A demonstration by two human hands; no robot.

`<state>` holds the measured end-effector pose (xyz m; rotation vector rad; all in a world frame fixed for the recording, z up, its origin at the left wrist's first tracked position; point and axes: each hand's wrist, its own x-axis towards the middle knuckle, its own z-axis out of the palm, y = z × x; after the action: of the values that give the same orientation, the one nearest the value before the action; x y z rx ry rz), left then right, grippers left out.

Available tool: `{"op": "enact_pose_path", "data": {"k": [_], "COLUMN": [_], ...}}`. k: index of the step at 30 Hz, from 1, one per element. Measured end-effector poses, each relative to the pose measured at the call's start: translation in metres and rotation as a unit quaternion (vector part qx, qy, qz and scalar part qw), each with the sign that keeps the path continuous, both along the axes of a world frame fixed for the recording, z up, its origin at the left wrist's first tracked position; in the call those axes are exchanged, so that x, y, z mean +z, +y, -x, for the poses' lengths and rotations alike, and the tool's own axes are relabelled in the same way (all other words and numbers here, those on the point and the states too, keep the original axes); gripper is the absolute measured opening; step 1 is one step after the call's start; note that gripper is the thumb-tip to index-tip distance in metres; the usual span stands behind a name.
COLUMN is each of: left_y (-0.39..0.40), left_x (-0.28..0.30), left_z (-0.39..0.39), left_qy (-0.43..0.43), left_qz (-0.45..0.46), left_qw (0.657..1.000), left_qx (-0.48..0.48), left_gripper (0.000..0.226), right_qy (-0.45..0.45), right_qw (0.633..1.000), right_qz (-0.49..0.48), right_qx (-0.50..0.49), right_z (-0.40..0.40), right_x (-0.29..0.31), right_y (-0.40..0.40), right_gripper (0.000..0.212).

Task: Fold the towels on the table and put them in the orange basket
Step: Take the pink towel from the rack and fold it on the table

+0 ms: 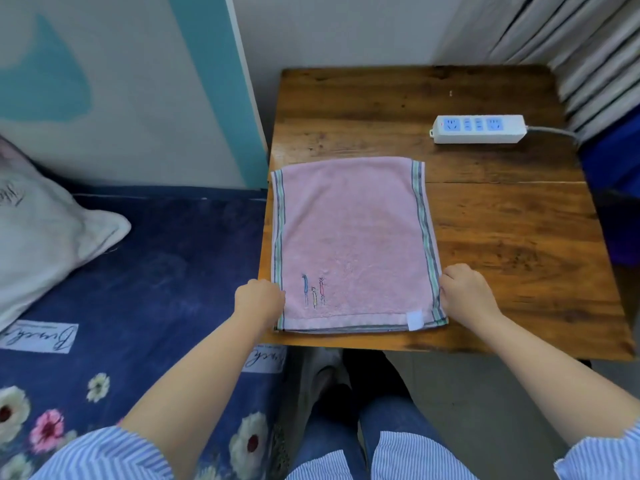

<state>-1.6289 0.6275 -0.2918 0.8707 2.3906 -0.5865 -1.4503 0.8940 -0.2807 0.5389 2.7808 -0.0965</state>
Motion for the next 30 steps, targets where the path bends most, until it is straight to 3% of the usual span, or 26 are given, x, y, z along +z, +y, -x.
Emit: {"op": "enact_pose_path", "data": {"k": [6, 12, 14, 17, 22, 30], "left_y": [0.056, 0.114, 0.127, 0.137, 0.139, 0.122], "left_x": [0.006, -0.007, -0.017, -0.035, -0.069, -0.084], "left_z": [0.036, 0.061, 0.069, 0.080, 0.090, 0.115], "left_qy": [0.021, -0.025, -0.046, -0.068, -0.030, -0.018], "left_qz": [-0.165, -0.227, -0.262, -0.268, -0.207, -0.224], "left_qw": [0.982, 0.958, 0.943, 0.933, 0.967, 0.971], "left_qx": [0.091, 0.171, 0.200, 0.231, 0.143, 0.079], "left_gripper": [0.030, 0.027, 0.035, 0.051, 0.060, 0.075], "right_qy": [0.070, 0.065, 0.095, 0.041, 0.020, 0.042], "right_qw": [0.995, 0.991, 0.986, 0.989, 0.989, 0.992], "right_qz": [0.052, 0.100, 0.118, 0.127, 0.135, 0.119], "right_qx": [0.044, 0.065, 0.071, 0.068, 0.056, -0.005], "right_z": [0.072, 0.135, 0.153, 0.174, 0.200, 0.199], "right_x": [0.001, -0.018, -0.026, -0.042, -0.066, -0.083], "right_y": [0.017, 0.041, 0.048, 0.059, 0.073, 0.098], "right_gripper": [0.012, 0.031, 0.033, 0.042, 0.049, 0.061]}}
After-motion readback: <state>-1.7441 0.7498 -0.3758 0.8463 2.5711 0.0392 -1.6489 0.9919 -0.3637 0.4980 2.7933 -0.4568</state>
